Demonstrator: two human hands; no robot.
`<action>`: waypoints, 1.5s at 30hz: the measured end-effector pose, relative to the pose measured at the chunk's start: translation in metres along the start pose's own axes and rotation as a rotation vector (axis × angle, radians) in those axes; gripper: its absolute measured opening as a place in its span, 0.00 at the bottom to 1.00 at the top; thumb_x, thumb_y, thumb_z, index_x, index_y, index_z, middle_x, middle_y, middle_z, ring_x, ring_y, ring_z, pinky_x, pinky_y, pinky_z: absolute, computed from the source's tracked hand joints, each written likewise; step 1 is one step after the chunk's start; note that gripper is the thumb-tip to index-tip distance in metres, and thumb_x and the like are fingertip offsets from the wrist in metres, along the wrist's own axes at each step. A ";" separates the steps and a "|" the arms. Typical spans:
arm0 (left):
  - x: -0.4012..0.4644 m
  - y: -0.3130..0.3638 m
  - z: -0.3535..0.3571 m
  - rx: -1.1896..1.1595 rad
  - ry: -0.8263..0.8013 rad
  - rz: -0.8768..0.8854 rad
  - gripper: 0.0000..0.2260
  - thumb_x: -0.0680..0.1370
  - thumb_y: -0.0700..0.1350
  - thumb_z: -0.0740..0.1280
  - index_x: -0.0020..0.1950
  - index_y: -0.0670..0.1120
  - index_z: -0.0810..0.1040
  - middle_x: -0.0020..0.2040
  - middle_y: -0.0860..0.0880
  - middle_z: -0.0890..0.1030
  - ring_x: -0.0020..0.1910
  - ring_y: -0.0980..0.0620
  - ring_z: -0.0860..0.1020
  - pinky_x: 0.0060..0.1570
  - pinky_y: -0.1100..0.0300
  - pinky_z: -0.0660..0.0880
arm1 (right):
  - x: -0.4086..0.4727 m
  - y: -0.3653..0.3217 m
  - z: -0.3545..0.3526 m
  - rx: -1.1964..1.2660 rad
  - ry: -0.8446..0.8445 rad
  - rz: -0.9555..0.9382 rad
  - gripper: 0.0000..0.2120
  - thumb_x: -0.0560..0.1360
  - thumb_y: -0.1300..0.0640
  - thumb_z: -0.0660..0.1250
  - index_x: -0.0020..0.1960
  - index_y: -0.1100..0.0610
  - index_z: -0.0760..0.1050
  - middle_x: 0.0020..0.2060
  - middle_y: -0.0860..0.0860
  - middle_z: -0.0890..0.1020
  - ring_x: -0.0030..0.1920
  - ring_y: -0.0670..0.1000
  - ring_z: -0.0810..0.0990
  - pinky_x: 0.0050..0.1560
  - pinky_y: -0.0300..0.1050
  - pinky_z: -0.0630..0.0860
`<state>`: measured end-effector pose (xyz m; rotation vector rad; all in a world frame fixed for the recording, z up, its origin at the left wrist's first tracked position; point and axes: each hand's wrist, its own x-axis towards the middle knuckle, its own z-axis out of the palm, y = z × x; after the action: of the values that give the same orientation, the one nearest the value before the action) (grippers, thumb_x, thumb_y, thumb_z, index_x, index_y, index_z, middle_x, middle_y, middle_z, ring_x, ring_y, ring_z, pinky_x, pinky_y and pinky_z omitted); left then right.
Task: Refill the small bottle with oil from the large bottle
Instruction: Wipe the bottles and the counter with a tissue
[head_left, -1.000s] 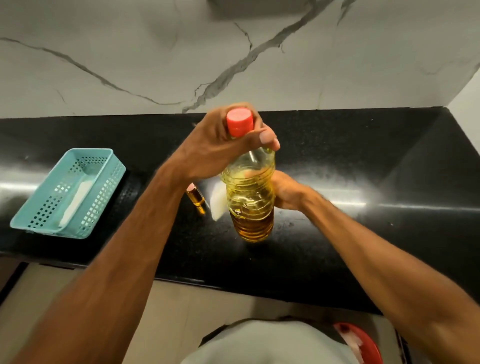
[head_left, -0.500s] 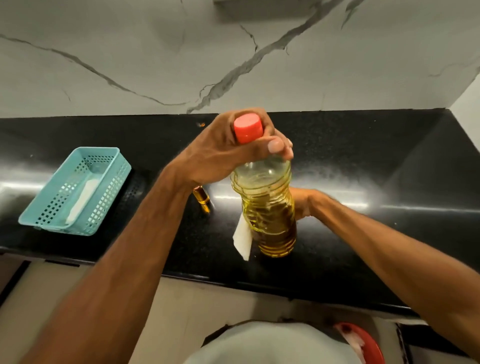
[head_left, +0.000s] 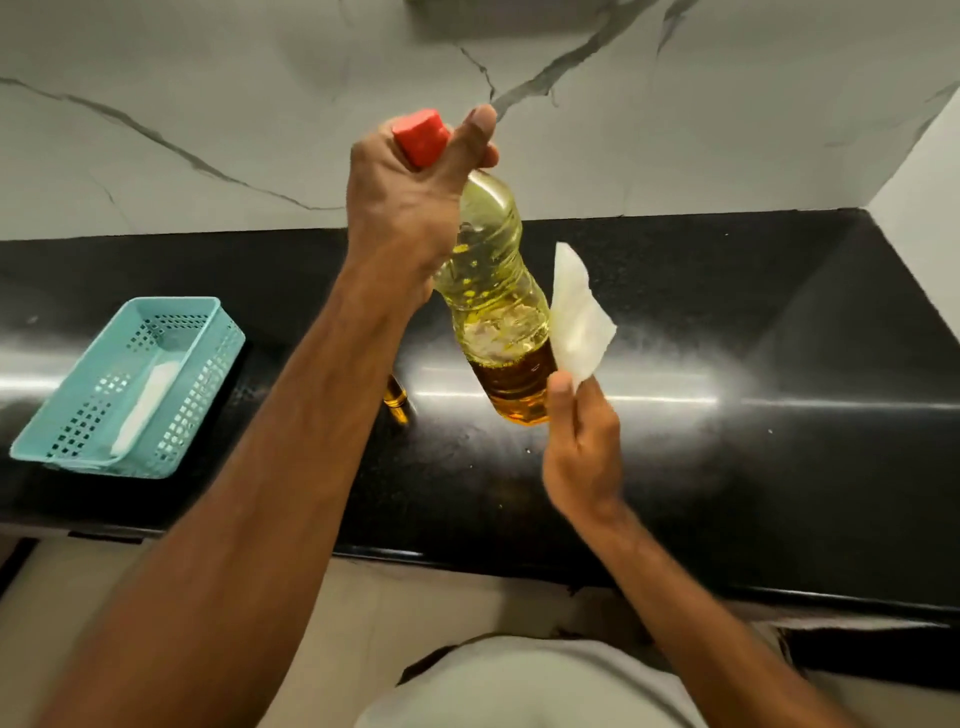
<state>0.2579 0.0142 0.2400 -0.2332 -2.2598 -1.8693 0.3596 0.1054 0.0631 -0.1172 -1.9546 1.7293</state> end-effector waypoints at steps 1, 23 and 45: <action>0.001 0.003 0.003 0.009 0.005 -0.002 0.09 0.74 0.52 0.71 0.43 0.48 0.74 0.43 0.51 0.85 0.45 0.55 0.84 0.57 0.51 0.79 | -0.004 0.000 0.003 -0.030 -0.023 -0.082 0.22 0.83 0.50 0.53 0.69 0.64 0.68 0.56 0.54 0.79 0.57 0.40 0.77 0.54 0.32 0.74; 0.016 0.022 -0.013 0.128 -0.008 -0.060 0.10 0.75 0.53 0.69 0.42 0.52 0.70 0.39 0.54 0.83 0.43 0.55 0.83 0.51 0.56 0.80 | 0.034 0.021 -0.002 -1.296 -0.518 -1.344 0.22 0.77 0.57 0.66 0.69 0.63 0.72 0.73 0.61 0.68 0.76 0.57 0.57 0.77 0.56 0.40; 0.023 0.024 -0.034 -0.008 0.158 -0.127 0.13 0.76 0.50 0.70 0.42 0.51 0.66 0.37 0.55 0.80 0.47 0.53 0.84 0.56 0.49 0.79 | 0.003 0.007 -0.054 0.336 0.089 0.706 0.13 0.81 0.45 0.58 0.57 0.50 0.77 0.53 0.56 0.81 0.54 0.58 0.79 0.47 0.50 0.76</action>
<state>0.2431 -0.0143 0.2751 0.0571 -2.2077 -1.8842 0.3788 0.1560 0.0600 -0.8270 -1.6225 2.4108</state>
